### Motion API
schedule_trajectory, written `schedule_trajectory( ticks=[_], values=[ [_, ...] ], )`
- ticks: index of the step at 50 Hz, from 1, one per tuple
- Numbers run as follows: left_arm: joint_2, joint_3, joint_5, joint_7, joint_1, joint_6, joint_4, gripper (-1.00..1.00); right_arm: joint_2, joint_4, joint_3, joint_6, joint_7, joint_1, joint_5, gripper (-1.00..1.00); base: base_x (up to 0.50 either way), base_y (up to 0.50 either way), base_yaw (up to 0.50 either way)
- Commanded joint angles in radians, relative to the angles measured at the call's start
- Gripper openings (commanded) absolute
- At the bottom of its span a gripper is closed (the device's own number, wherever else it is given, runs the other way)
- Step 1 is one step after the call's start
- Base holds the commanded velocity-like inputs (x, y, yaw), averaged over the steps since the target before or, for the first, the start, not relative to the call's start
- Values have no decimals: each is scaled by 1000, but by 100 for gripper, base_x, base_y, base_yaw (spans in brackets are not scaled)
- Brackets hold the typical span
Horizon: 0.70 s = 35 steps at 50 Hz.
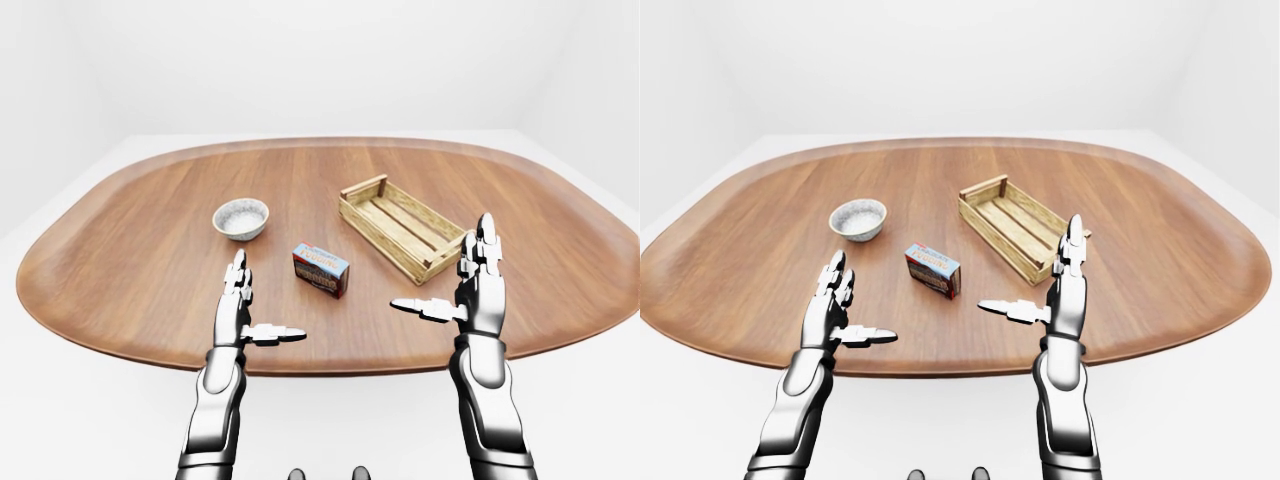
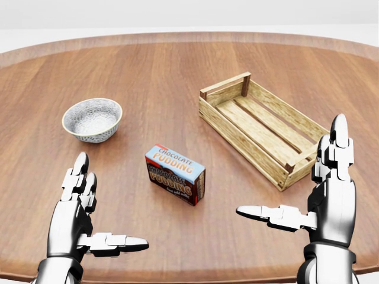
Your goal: Pick up the chocolate pudding and put it in the tray.
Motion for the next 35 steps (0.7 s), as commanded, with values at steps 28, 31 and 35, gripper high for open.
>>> schedule_trajectory(
  ticks=[28,31,35],
  values=[
    [-1,-1,-2,-4,3,4,-12,100,-1,8,-1,0,0,-2,1,100,23,0,0],
    [-1,-1,-2,-3,2,7,-12,100,-1,1,-1,0,1,-2,1,100,23,0,0],
    [-1,0,-2,-3,-3,-2,0,100,-2,6,-1,0,2,-3,1,100,23,0,0]
  ],
)
